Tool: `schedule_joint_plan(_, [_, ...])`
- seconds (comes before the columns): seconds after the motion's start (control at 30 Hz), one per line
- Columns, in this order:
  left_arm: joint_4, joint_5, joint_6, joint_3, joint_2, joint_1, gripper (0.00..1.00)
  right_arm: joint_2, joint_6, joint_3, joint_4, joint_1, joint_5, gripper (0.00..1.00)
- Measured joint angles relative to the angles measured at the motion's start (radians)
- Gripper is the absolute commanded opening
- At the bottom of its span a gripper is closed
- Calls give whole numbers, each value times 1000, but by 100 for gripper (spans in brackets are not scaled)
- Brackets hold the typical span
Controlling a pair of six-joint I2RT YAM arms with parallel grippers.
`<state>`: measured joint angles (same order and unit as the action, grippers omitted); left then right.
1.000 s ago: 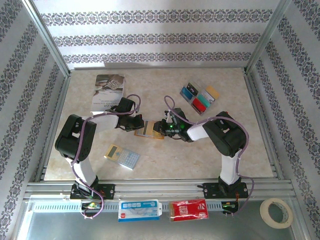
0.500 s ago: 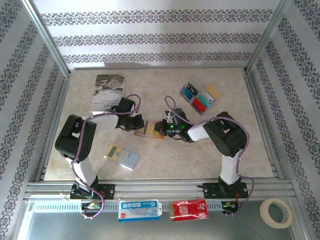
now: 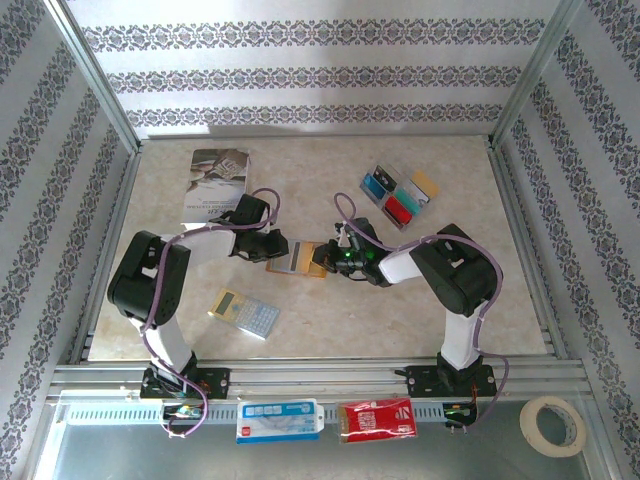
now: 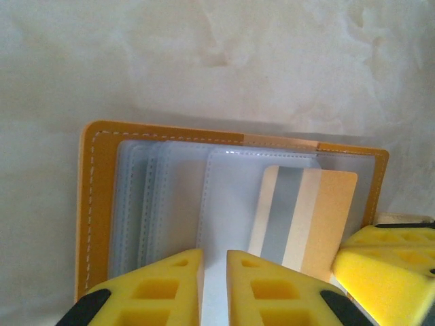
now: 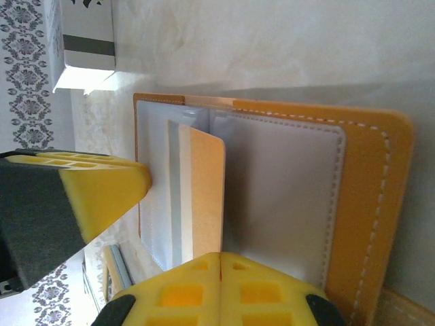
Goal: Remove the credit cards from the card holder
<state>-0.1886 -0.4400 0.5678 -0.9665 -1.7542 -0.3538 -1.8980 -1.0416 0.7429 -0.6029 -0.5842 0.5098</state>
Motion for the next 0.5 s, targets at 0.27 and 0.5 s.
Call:
schedule_joint_plan(0.27, [-10, -43, -18, -15, 66, -11, 19, 0, -7, 11, 14, 0, 0, 0])
schedule_joint_plan(0.5, [-9, -56, -15, -40, -5, -38, 10, 0, -7, 16, 19, 0, 1, 0])
